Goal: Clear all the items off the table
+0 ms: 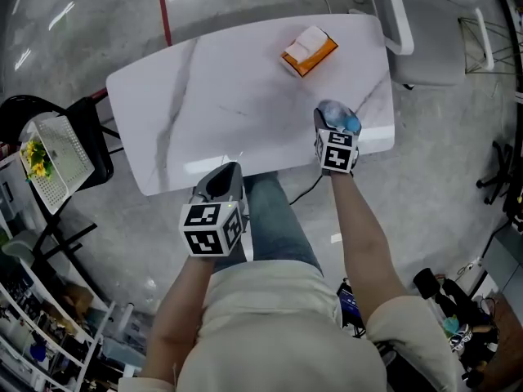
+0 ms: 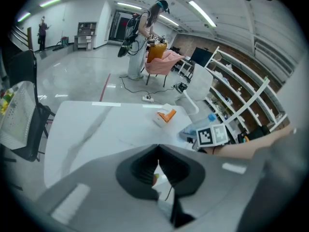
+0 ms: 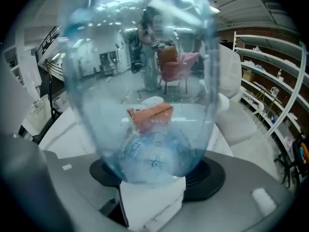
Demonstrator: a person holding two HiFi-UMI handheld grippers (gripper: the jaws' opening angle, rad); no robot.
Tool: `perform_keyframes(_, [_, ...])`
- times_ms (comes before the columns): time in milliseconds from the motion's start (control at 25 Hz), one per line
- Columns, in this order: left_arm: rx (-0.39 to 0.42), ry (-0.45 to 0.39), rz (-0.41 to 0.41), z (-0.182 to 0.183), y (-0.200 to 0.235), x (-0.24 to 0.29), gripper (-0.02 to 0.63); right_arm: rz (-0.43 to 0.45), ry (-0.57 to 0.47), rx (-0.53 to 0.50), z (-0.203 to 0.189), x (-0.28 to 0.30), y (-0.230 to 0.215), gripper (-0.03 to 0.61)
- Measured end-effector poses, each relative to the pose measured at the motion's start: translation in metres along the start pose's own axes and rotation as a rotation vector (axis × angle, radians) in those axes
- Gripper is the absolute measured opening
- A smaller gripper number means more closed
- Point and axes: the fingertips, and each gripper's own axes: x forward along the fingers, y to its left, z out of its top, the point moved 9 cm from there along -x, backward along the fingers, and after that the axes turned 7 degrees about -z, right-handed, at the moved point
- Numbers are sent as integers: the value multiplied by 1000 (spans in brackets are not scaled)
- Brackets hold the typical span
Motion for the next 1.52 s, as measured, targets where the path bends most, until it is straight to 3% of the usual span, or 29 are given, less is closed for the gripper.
perform_keyframes(960, [-39, -214, 59, -3, 33, -90, 9, 129, -119, -141, 44, -143, 66, 330])
perform_keyframes(1520, [-144, -348, 120, -15, 89, -168, 9, 213, -187, -259, 87, -194, 142, 328])
